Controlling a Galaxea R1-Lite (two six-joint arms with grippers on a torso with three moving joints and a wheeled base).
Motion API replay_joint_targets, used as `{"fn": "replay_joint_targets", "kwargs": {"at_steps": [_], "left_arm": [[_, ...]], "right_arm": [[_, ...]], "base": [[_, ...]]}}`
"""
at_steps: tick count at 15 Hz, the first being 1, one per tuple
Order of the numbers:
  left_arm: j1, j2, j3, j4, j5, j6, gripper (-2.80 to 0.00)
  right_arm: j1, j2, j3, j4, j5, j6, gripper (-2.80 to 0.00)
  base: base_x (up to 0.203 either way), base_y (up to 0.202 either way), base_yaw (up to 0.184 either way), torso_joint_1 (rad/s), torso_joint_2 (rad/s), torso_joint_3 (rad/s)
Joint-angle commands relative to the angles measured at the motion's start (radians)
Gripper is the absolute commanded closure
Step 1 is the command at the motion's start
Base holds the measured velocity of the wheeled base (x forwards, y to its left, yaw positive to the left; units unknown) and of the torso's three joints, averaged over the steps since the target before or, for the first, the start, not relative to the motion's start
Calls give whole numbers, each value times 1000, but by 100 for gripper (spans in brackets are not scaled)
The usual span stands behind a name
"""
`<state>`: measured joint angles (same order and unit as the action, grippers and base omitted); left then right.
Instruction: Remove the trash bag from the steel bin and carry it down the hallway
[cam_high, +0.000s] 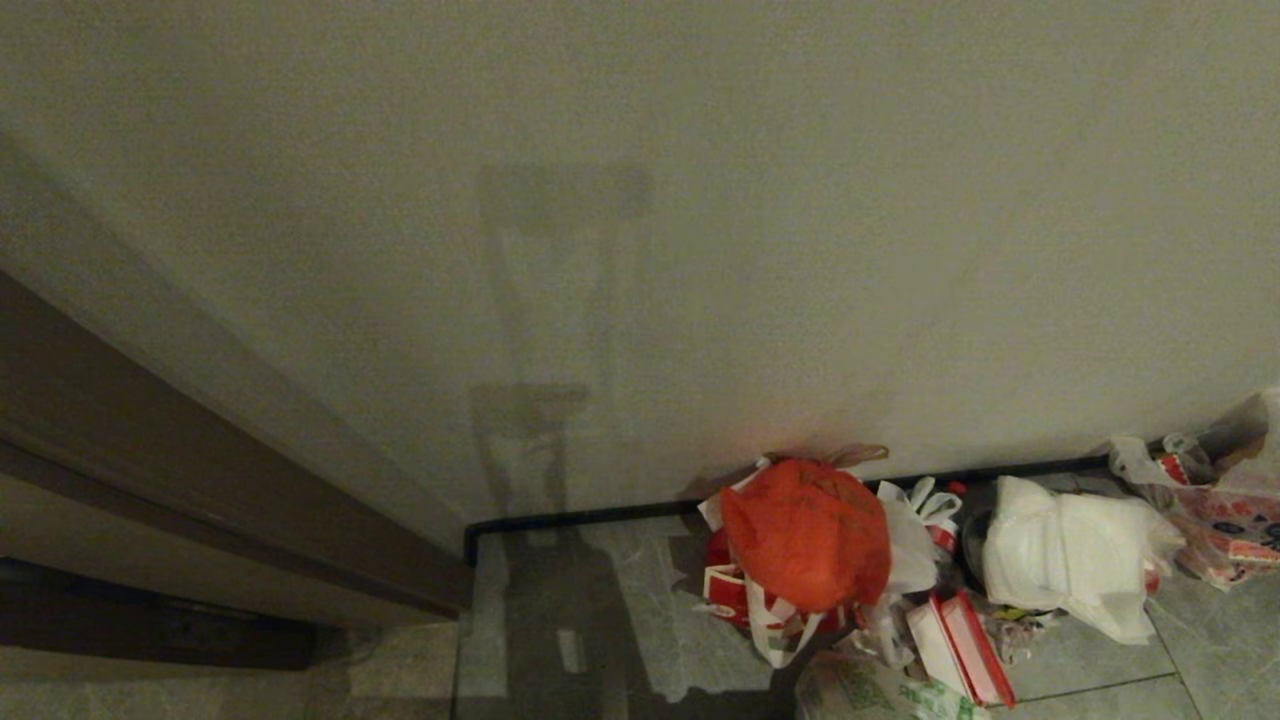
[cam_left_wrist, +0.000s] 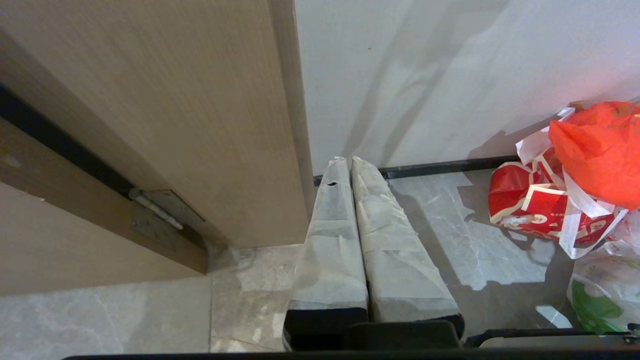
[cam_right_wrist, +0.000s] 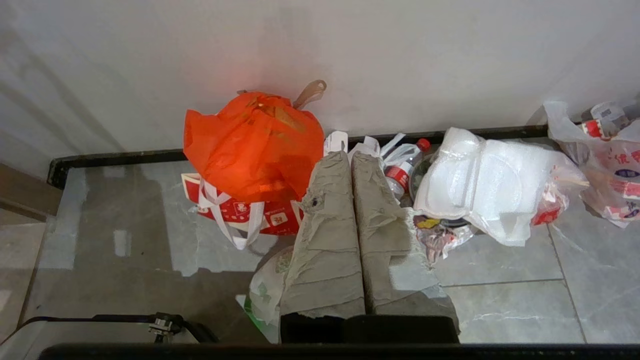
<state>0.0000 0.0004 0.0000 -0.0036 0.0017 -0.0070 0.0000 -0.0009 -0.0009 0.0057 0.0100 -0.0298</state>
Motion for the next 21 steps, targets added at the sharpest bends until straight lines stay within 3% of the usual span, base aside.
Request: {"fn": "replay_joint_targets", "kwargs": {"at_steps": [1,21], "left_arm": [[0,1,0,0,0,-1,0],[0,1,0,-1,0,-2,0]], "right_arm": [[0,1,1,0,1,-1,0],[0,1,-1,0,0,-1,0]], "base": [[0,0,0,0,0,0],[0,0,0,3,2,187]]}}
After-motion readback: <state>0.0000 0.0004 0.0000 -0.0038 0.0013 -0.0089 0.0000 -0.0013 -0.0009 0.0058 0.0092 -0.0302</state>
